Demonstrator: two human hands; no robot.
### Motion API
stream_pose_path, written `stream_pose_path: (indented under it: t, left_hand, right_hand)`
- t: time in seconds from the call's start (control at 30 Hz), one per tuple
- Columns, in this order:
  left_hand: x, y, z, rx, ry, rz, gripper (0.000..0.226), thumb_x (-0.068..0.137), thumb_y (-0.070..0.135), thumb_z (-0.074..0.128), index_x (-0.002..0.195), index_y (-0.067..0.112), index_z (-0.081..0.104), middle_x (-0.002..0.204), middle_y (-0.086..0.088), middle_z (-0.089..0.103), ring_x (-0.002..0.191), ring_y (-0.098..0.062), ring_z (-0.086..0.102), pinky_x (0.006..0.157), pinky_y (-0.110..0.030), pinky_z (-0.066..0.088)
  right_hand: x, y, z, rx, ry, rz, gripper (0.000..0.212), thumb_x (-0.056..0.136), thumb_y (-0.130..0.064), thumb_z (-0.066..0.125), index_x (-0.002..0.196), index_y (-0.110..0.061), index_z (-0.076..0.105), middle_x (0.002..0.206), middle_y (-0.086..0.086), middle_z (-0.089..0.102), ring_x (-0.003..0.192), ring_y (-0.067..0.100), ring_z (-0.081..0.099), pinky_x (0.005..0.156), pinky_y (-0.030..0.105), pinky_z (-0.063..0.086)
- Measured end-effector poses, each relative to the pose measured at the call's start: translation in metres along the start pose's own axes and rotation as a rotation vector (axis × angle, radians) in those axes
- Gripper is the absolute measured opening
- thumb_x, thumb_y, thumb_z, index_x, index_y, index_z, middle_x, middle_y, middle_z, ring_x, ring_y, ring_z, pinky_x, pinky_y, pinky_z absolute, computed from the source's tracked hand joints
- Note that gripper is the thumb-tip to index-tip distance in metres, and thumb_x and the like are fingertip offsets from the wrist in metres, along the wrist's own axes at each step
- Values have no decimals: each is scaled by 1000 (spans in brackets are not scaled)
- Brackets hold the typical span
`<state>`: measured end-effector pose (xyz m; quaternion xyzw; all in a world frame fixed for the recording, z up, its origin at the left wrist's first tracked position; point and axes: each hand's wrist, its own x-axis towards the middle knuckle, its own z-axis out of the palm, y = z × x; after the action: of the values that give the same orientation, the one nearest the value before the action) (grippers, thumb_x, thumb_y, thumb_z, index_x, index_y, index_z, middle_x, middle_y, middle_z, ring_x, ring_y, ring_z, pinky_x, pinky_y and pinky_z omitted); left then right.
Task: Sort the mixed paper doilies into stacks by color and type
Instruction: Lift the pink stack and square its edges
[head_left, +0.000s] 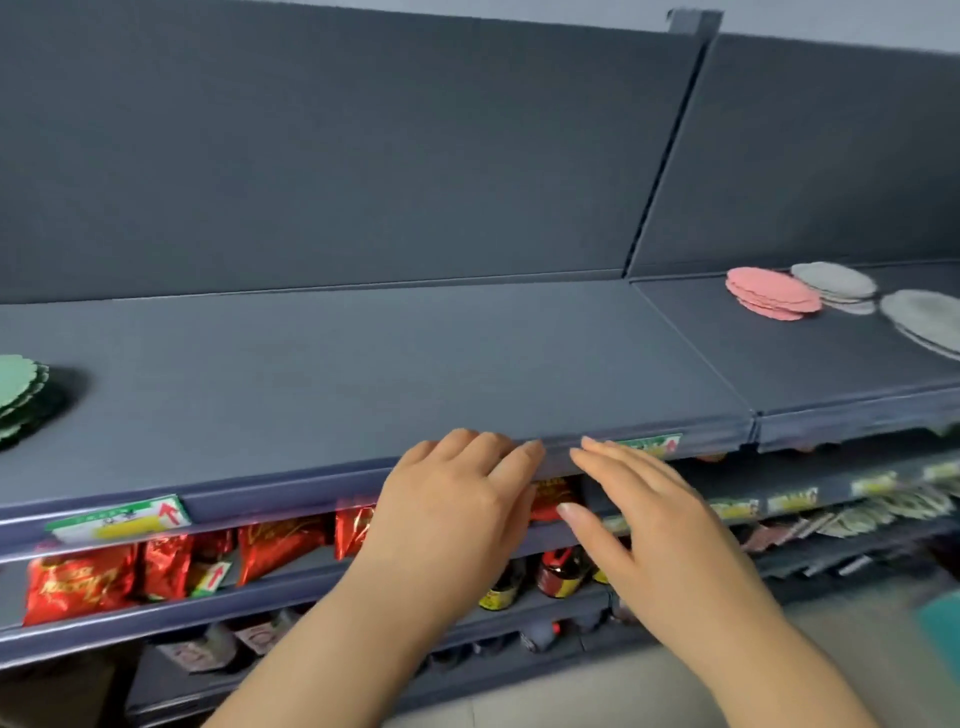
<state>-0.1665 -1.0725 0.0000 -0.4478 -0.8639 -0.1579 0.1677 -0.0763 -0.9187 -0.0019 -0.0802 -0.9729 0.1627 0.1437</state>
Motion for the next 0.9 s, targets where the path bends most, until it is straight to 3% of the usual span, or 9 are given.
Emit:
stream_pose_path:
  t: [0.17, 0.27, 0.33, 0.57, 0.73, 0.9]
  left_hand:
    - [22, 56, 21, -20, -41, 25, 34, 86, 29, 48, 113, 18, 65, 98, 1, 68, 83, -23, 64, 67, -34, 52]
    - [41, 70, 33, -30, -53, 21, 27, 86, 25, 55, 109, 17, 67, 99, 0, 68, 85, -24, 64, 69, -35, 52]
    - [57, 77, 43, -28, -54, 19, 30, 87, 27, 46, 107, 17, 67, 98, 0, 68, 85, -24, 64, 68, -35, 52]
    - [134, 91, 89, -77, -14, 51, 35, 88, 31, 41, 109, 19, 66, 96, 2, 68, 84, -23, 64, 68, -34, 52]
    - [195, 93, 121, -107, 11, 93, 27, 81, 24, 66, 108, 16, 68, 93, -1, 69, 82, -27, 65, 66, -36, 53]
    - [242, 100, 141, -90, -35, 157, 29, 80, 25, 68, 108, 18, 67, 94, -1, 70, 82, -26, 65, 65, -37, 54]
  right_hand:
    - [-31, 64, -27, 17, 12, 108, 60, 81, -55, 35, 133, -27, 45, 139, -15, 41, 129, 0, 30, 106, 19, 22]
    - [-34, 92, -39, 7, 11, 144, 52, 85, -47, 45, 133, -28, 44, 139, -16, 39, 127, -4, 27, 101, 7, 11]
    - [-32, 109, -44, -12, 3, 157, 51, 86, -45, 45, 134, -29, 42, 140, -18, 37, 126, -7, 24, 98, 2, 5]
    - [5, 168, -60, -74, 11, 200, 50, 86, -47, 45, 133, -29, 43, 140, -18, 37, 129, -3, 26, 103, 12, 17]
    - [46, 211, -78, -136, 39, 214, 50, 86, -49, 41, 133, -33, 41, 139, -22, 34, 126, -7, 24, 99, 8, 16]
    - [71, 251, -79, -107, 95, 272, 46, 87, -44, 48, 131, -29, 46, 138, -17, 40, 126, -1, 31, 101, 14, 23]
